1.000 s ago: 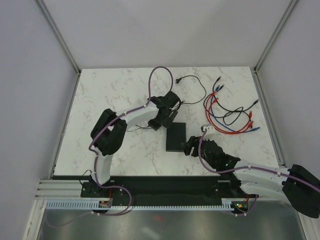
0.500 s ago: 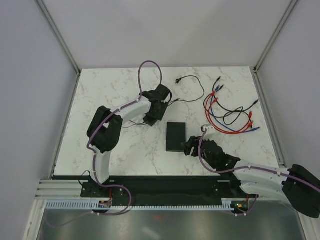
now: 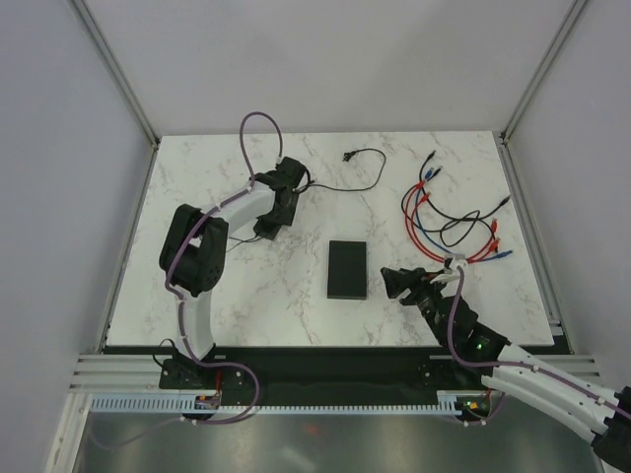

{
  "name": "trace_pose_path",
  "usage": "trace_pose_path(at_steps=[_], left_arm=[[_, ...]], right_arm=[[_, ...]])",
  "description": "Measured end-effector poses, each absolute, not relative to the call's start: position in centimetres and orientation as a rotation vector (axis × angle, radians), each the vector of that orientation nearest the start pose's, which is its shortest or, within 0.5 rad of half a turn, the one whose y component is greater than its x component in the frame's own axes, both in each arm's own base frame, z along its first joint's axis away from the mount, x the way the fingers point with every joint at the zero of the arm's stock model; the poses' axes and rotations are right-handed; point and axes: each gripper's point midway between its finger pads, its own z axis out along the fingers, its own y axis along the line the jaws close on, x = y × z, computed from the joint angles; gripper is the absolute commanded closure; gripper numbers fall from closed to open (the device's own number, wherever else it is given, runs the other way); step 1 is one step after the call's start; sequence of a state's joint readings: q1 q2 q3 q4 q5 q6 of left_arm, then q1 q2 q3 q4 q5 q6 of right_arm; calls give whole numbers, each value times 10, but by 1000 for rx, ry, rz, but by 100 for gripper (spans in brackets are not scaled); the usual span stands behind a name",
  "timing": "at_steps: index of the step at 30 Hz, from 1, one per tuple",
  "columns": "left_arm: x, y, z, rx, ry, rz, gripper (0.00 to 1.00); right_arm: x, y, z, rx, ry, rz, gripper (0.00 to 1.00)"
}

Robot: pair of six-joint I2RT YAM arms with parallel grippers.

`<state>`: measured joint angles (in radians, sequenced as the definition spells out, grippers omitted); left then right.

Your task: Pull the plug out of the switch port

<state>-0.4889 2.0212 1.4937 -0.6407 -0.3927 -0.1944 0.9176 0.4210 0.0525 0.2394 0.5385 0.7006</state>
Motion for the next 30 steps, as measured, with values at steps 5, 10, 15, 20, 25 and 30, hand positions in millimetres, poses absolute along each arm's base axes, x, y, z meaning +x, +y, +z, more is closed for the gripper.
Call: trace_pose_path(at_steps=[5,10,15,20,25,30], left_arm=[[416,-108,44,159,2623,368,53],[419,-82,45,83,2637,394,53],[419,-79,48,74,2637,394,53],[399,-78,52,72,2663,360,53],[375,-87,80,96,2635,307,53],[360,-120,135,168,2491,188,8]], right_arm=[[214,158,134,285,1690,746,30],[215,161,88,217,1849,614,30],[212,173,48,82,2035,499,30],[219,201,49,-6,2100,508,29],[220,216,56,-50,2122,545,29],[216,226,51,-107,2198,541,29]])
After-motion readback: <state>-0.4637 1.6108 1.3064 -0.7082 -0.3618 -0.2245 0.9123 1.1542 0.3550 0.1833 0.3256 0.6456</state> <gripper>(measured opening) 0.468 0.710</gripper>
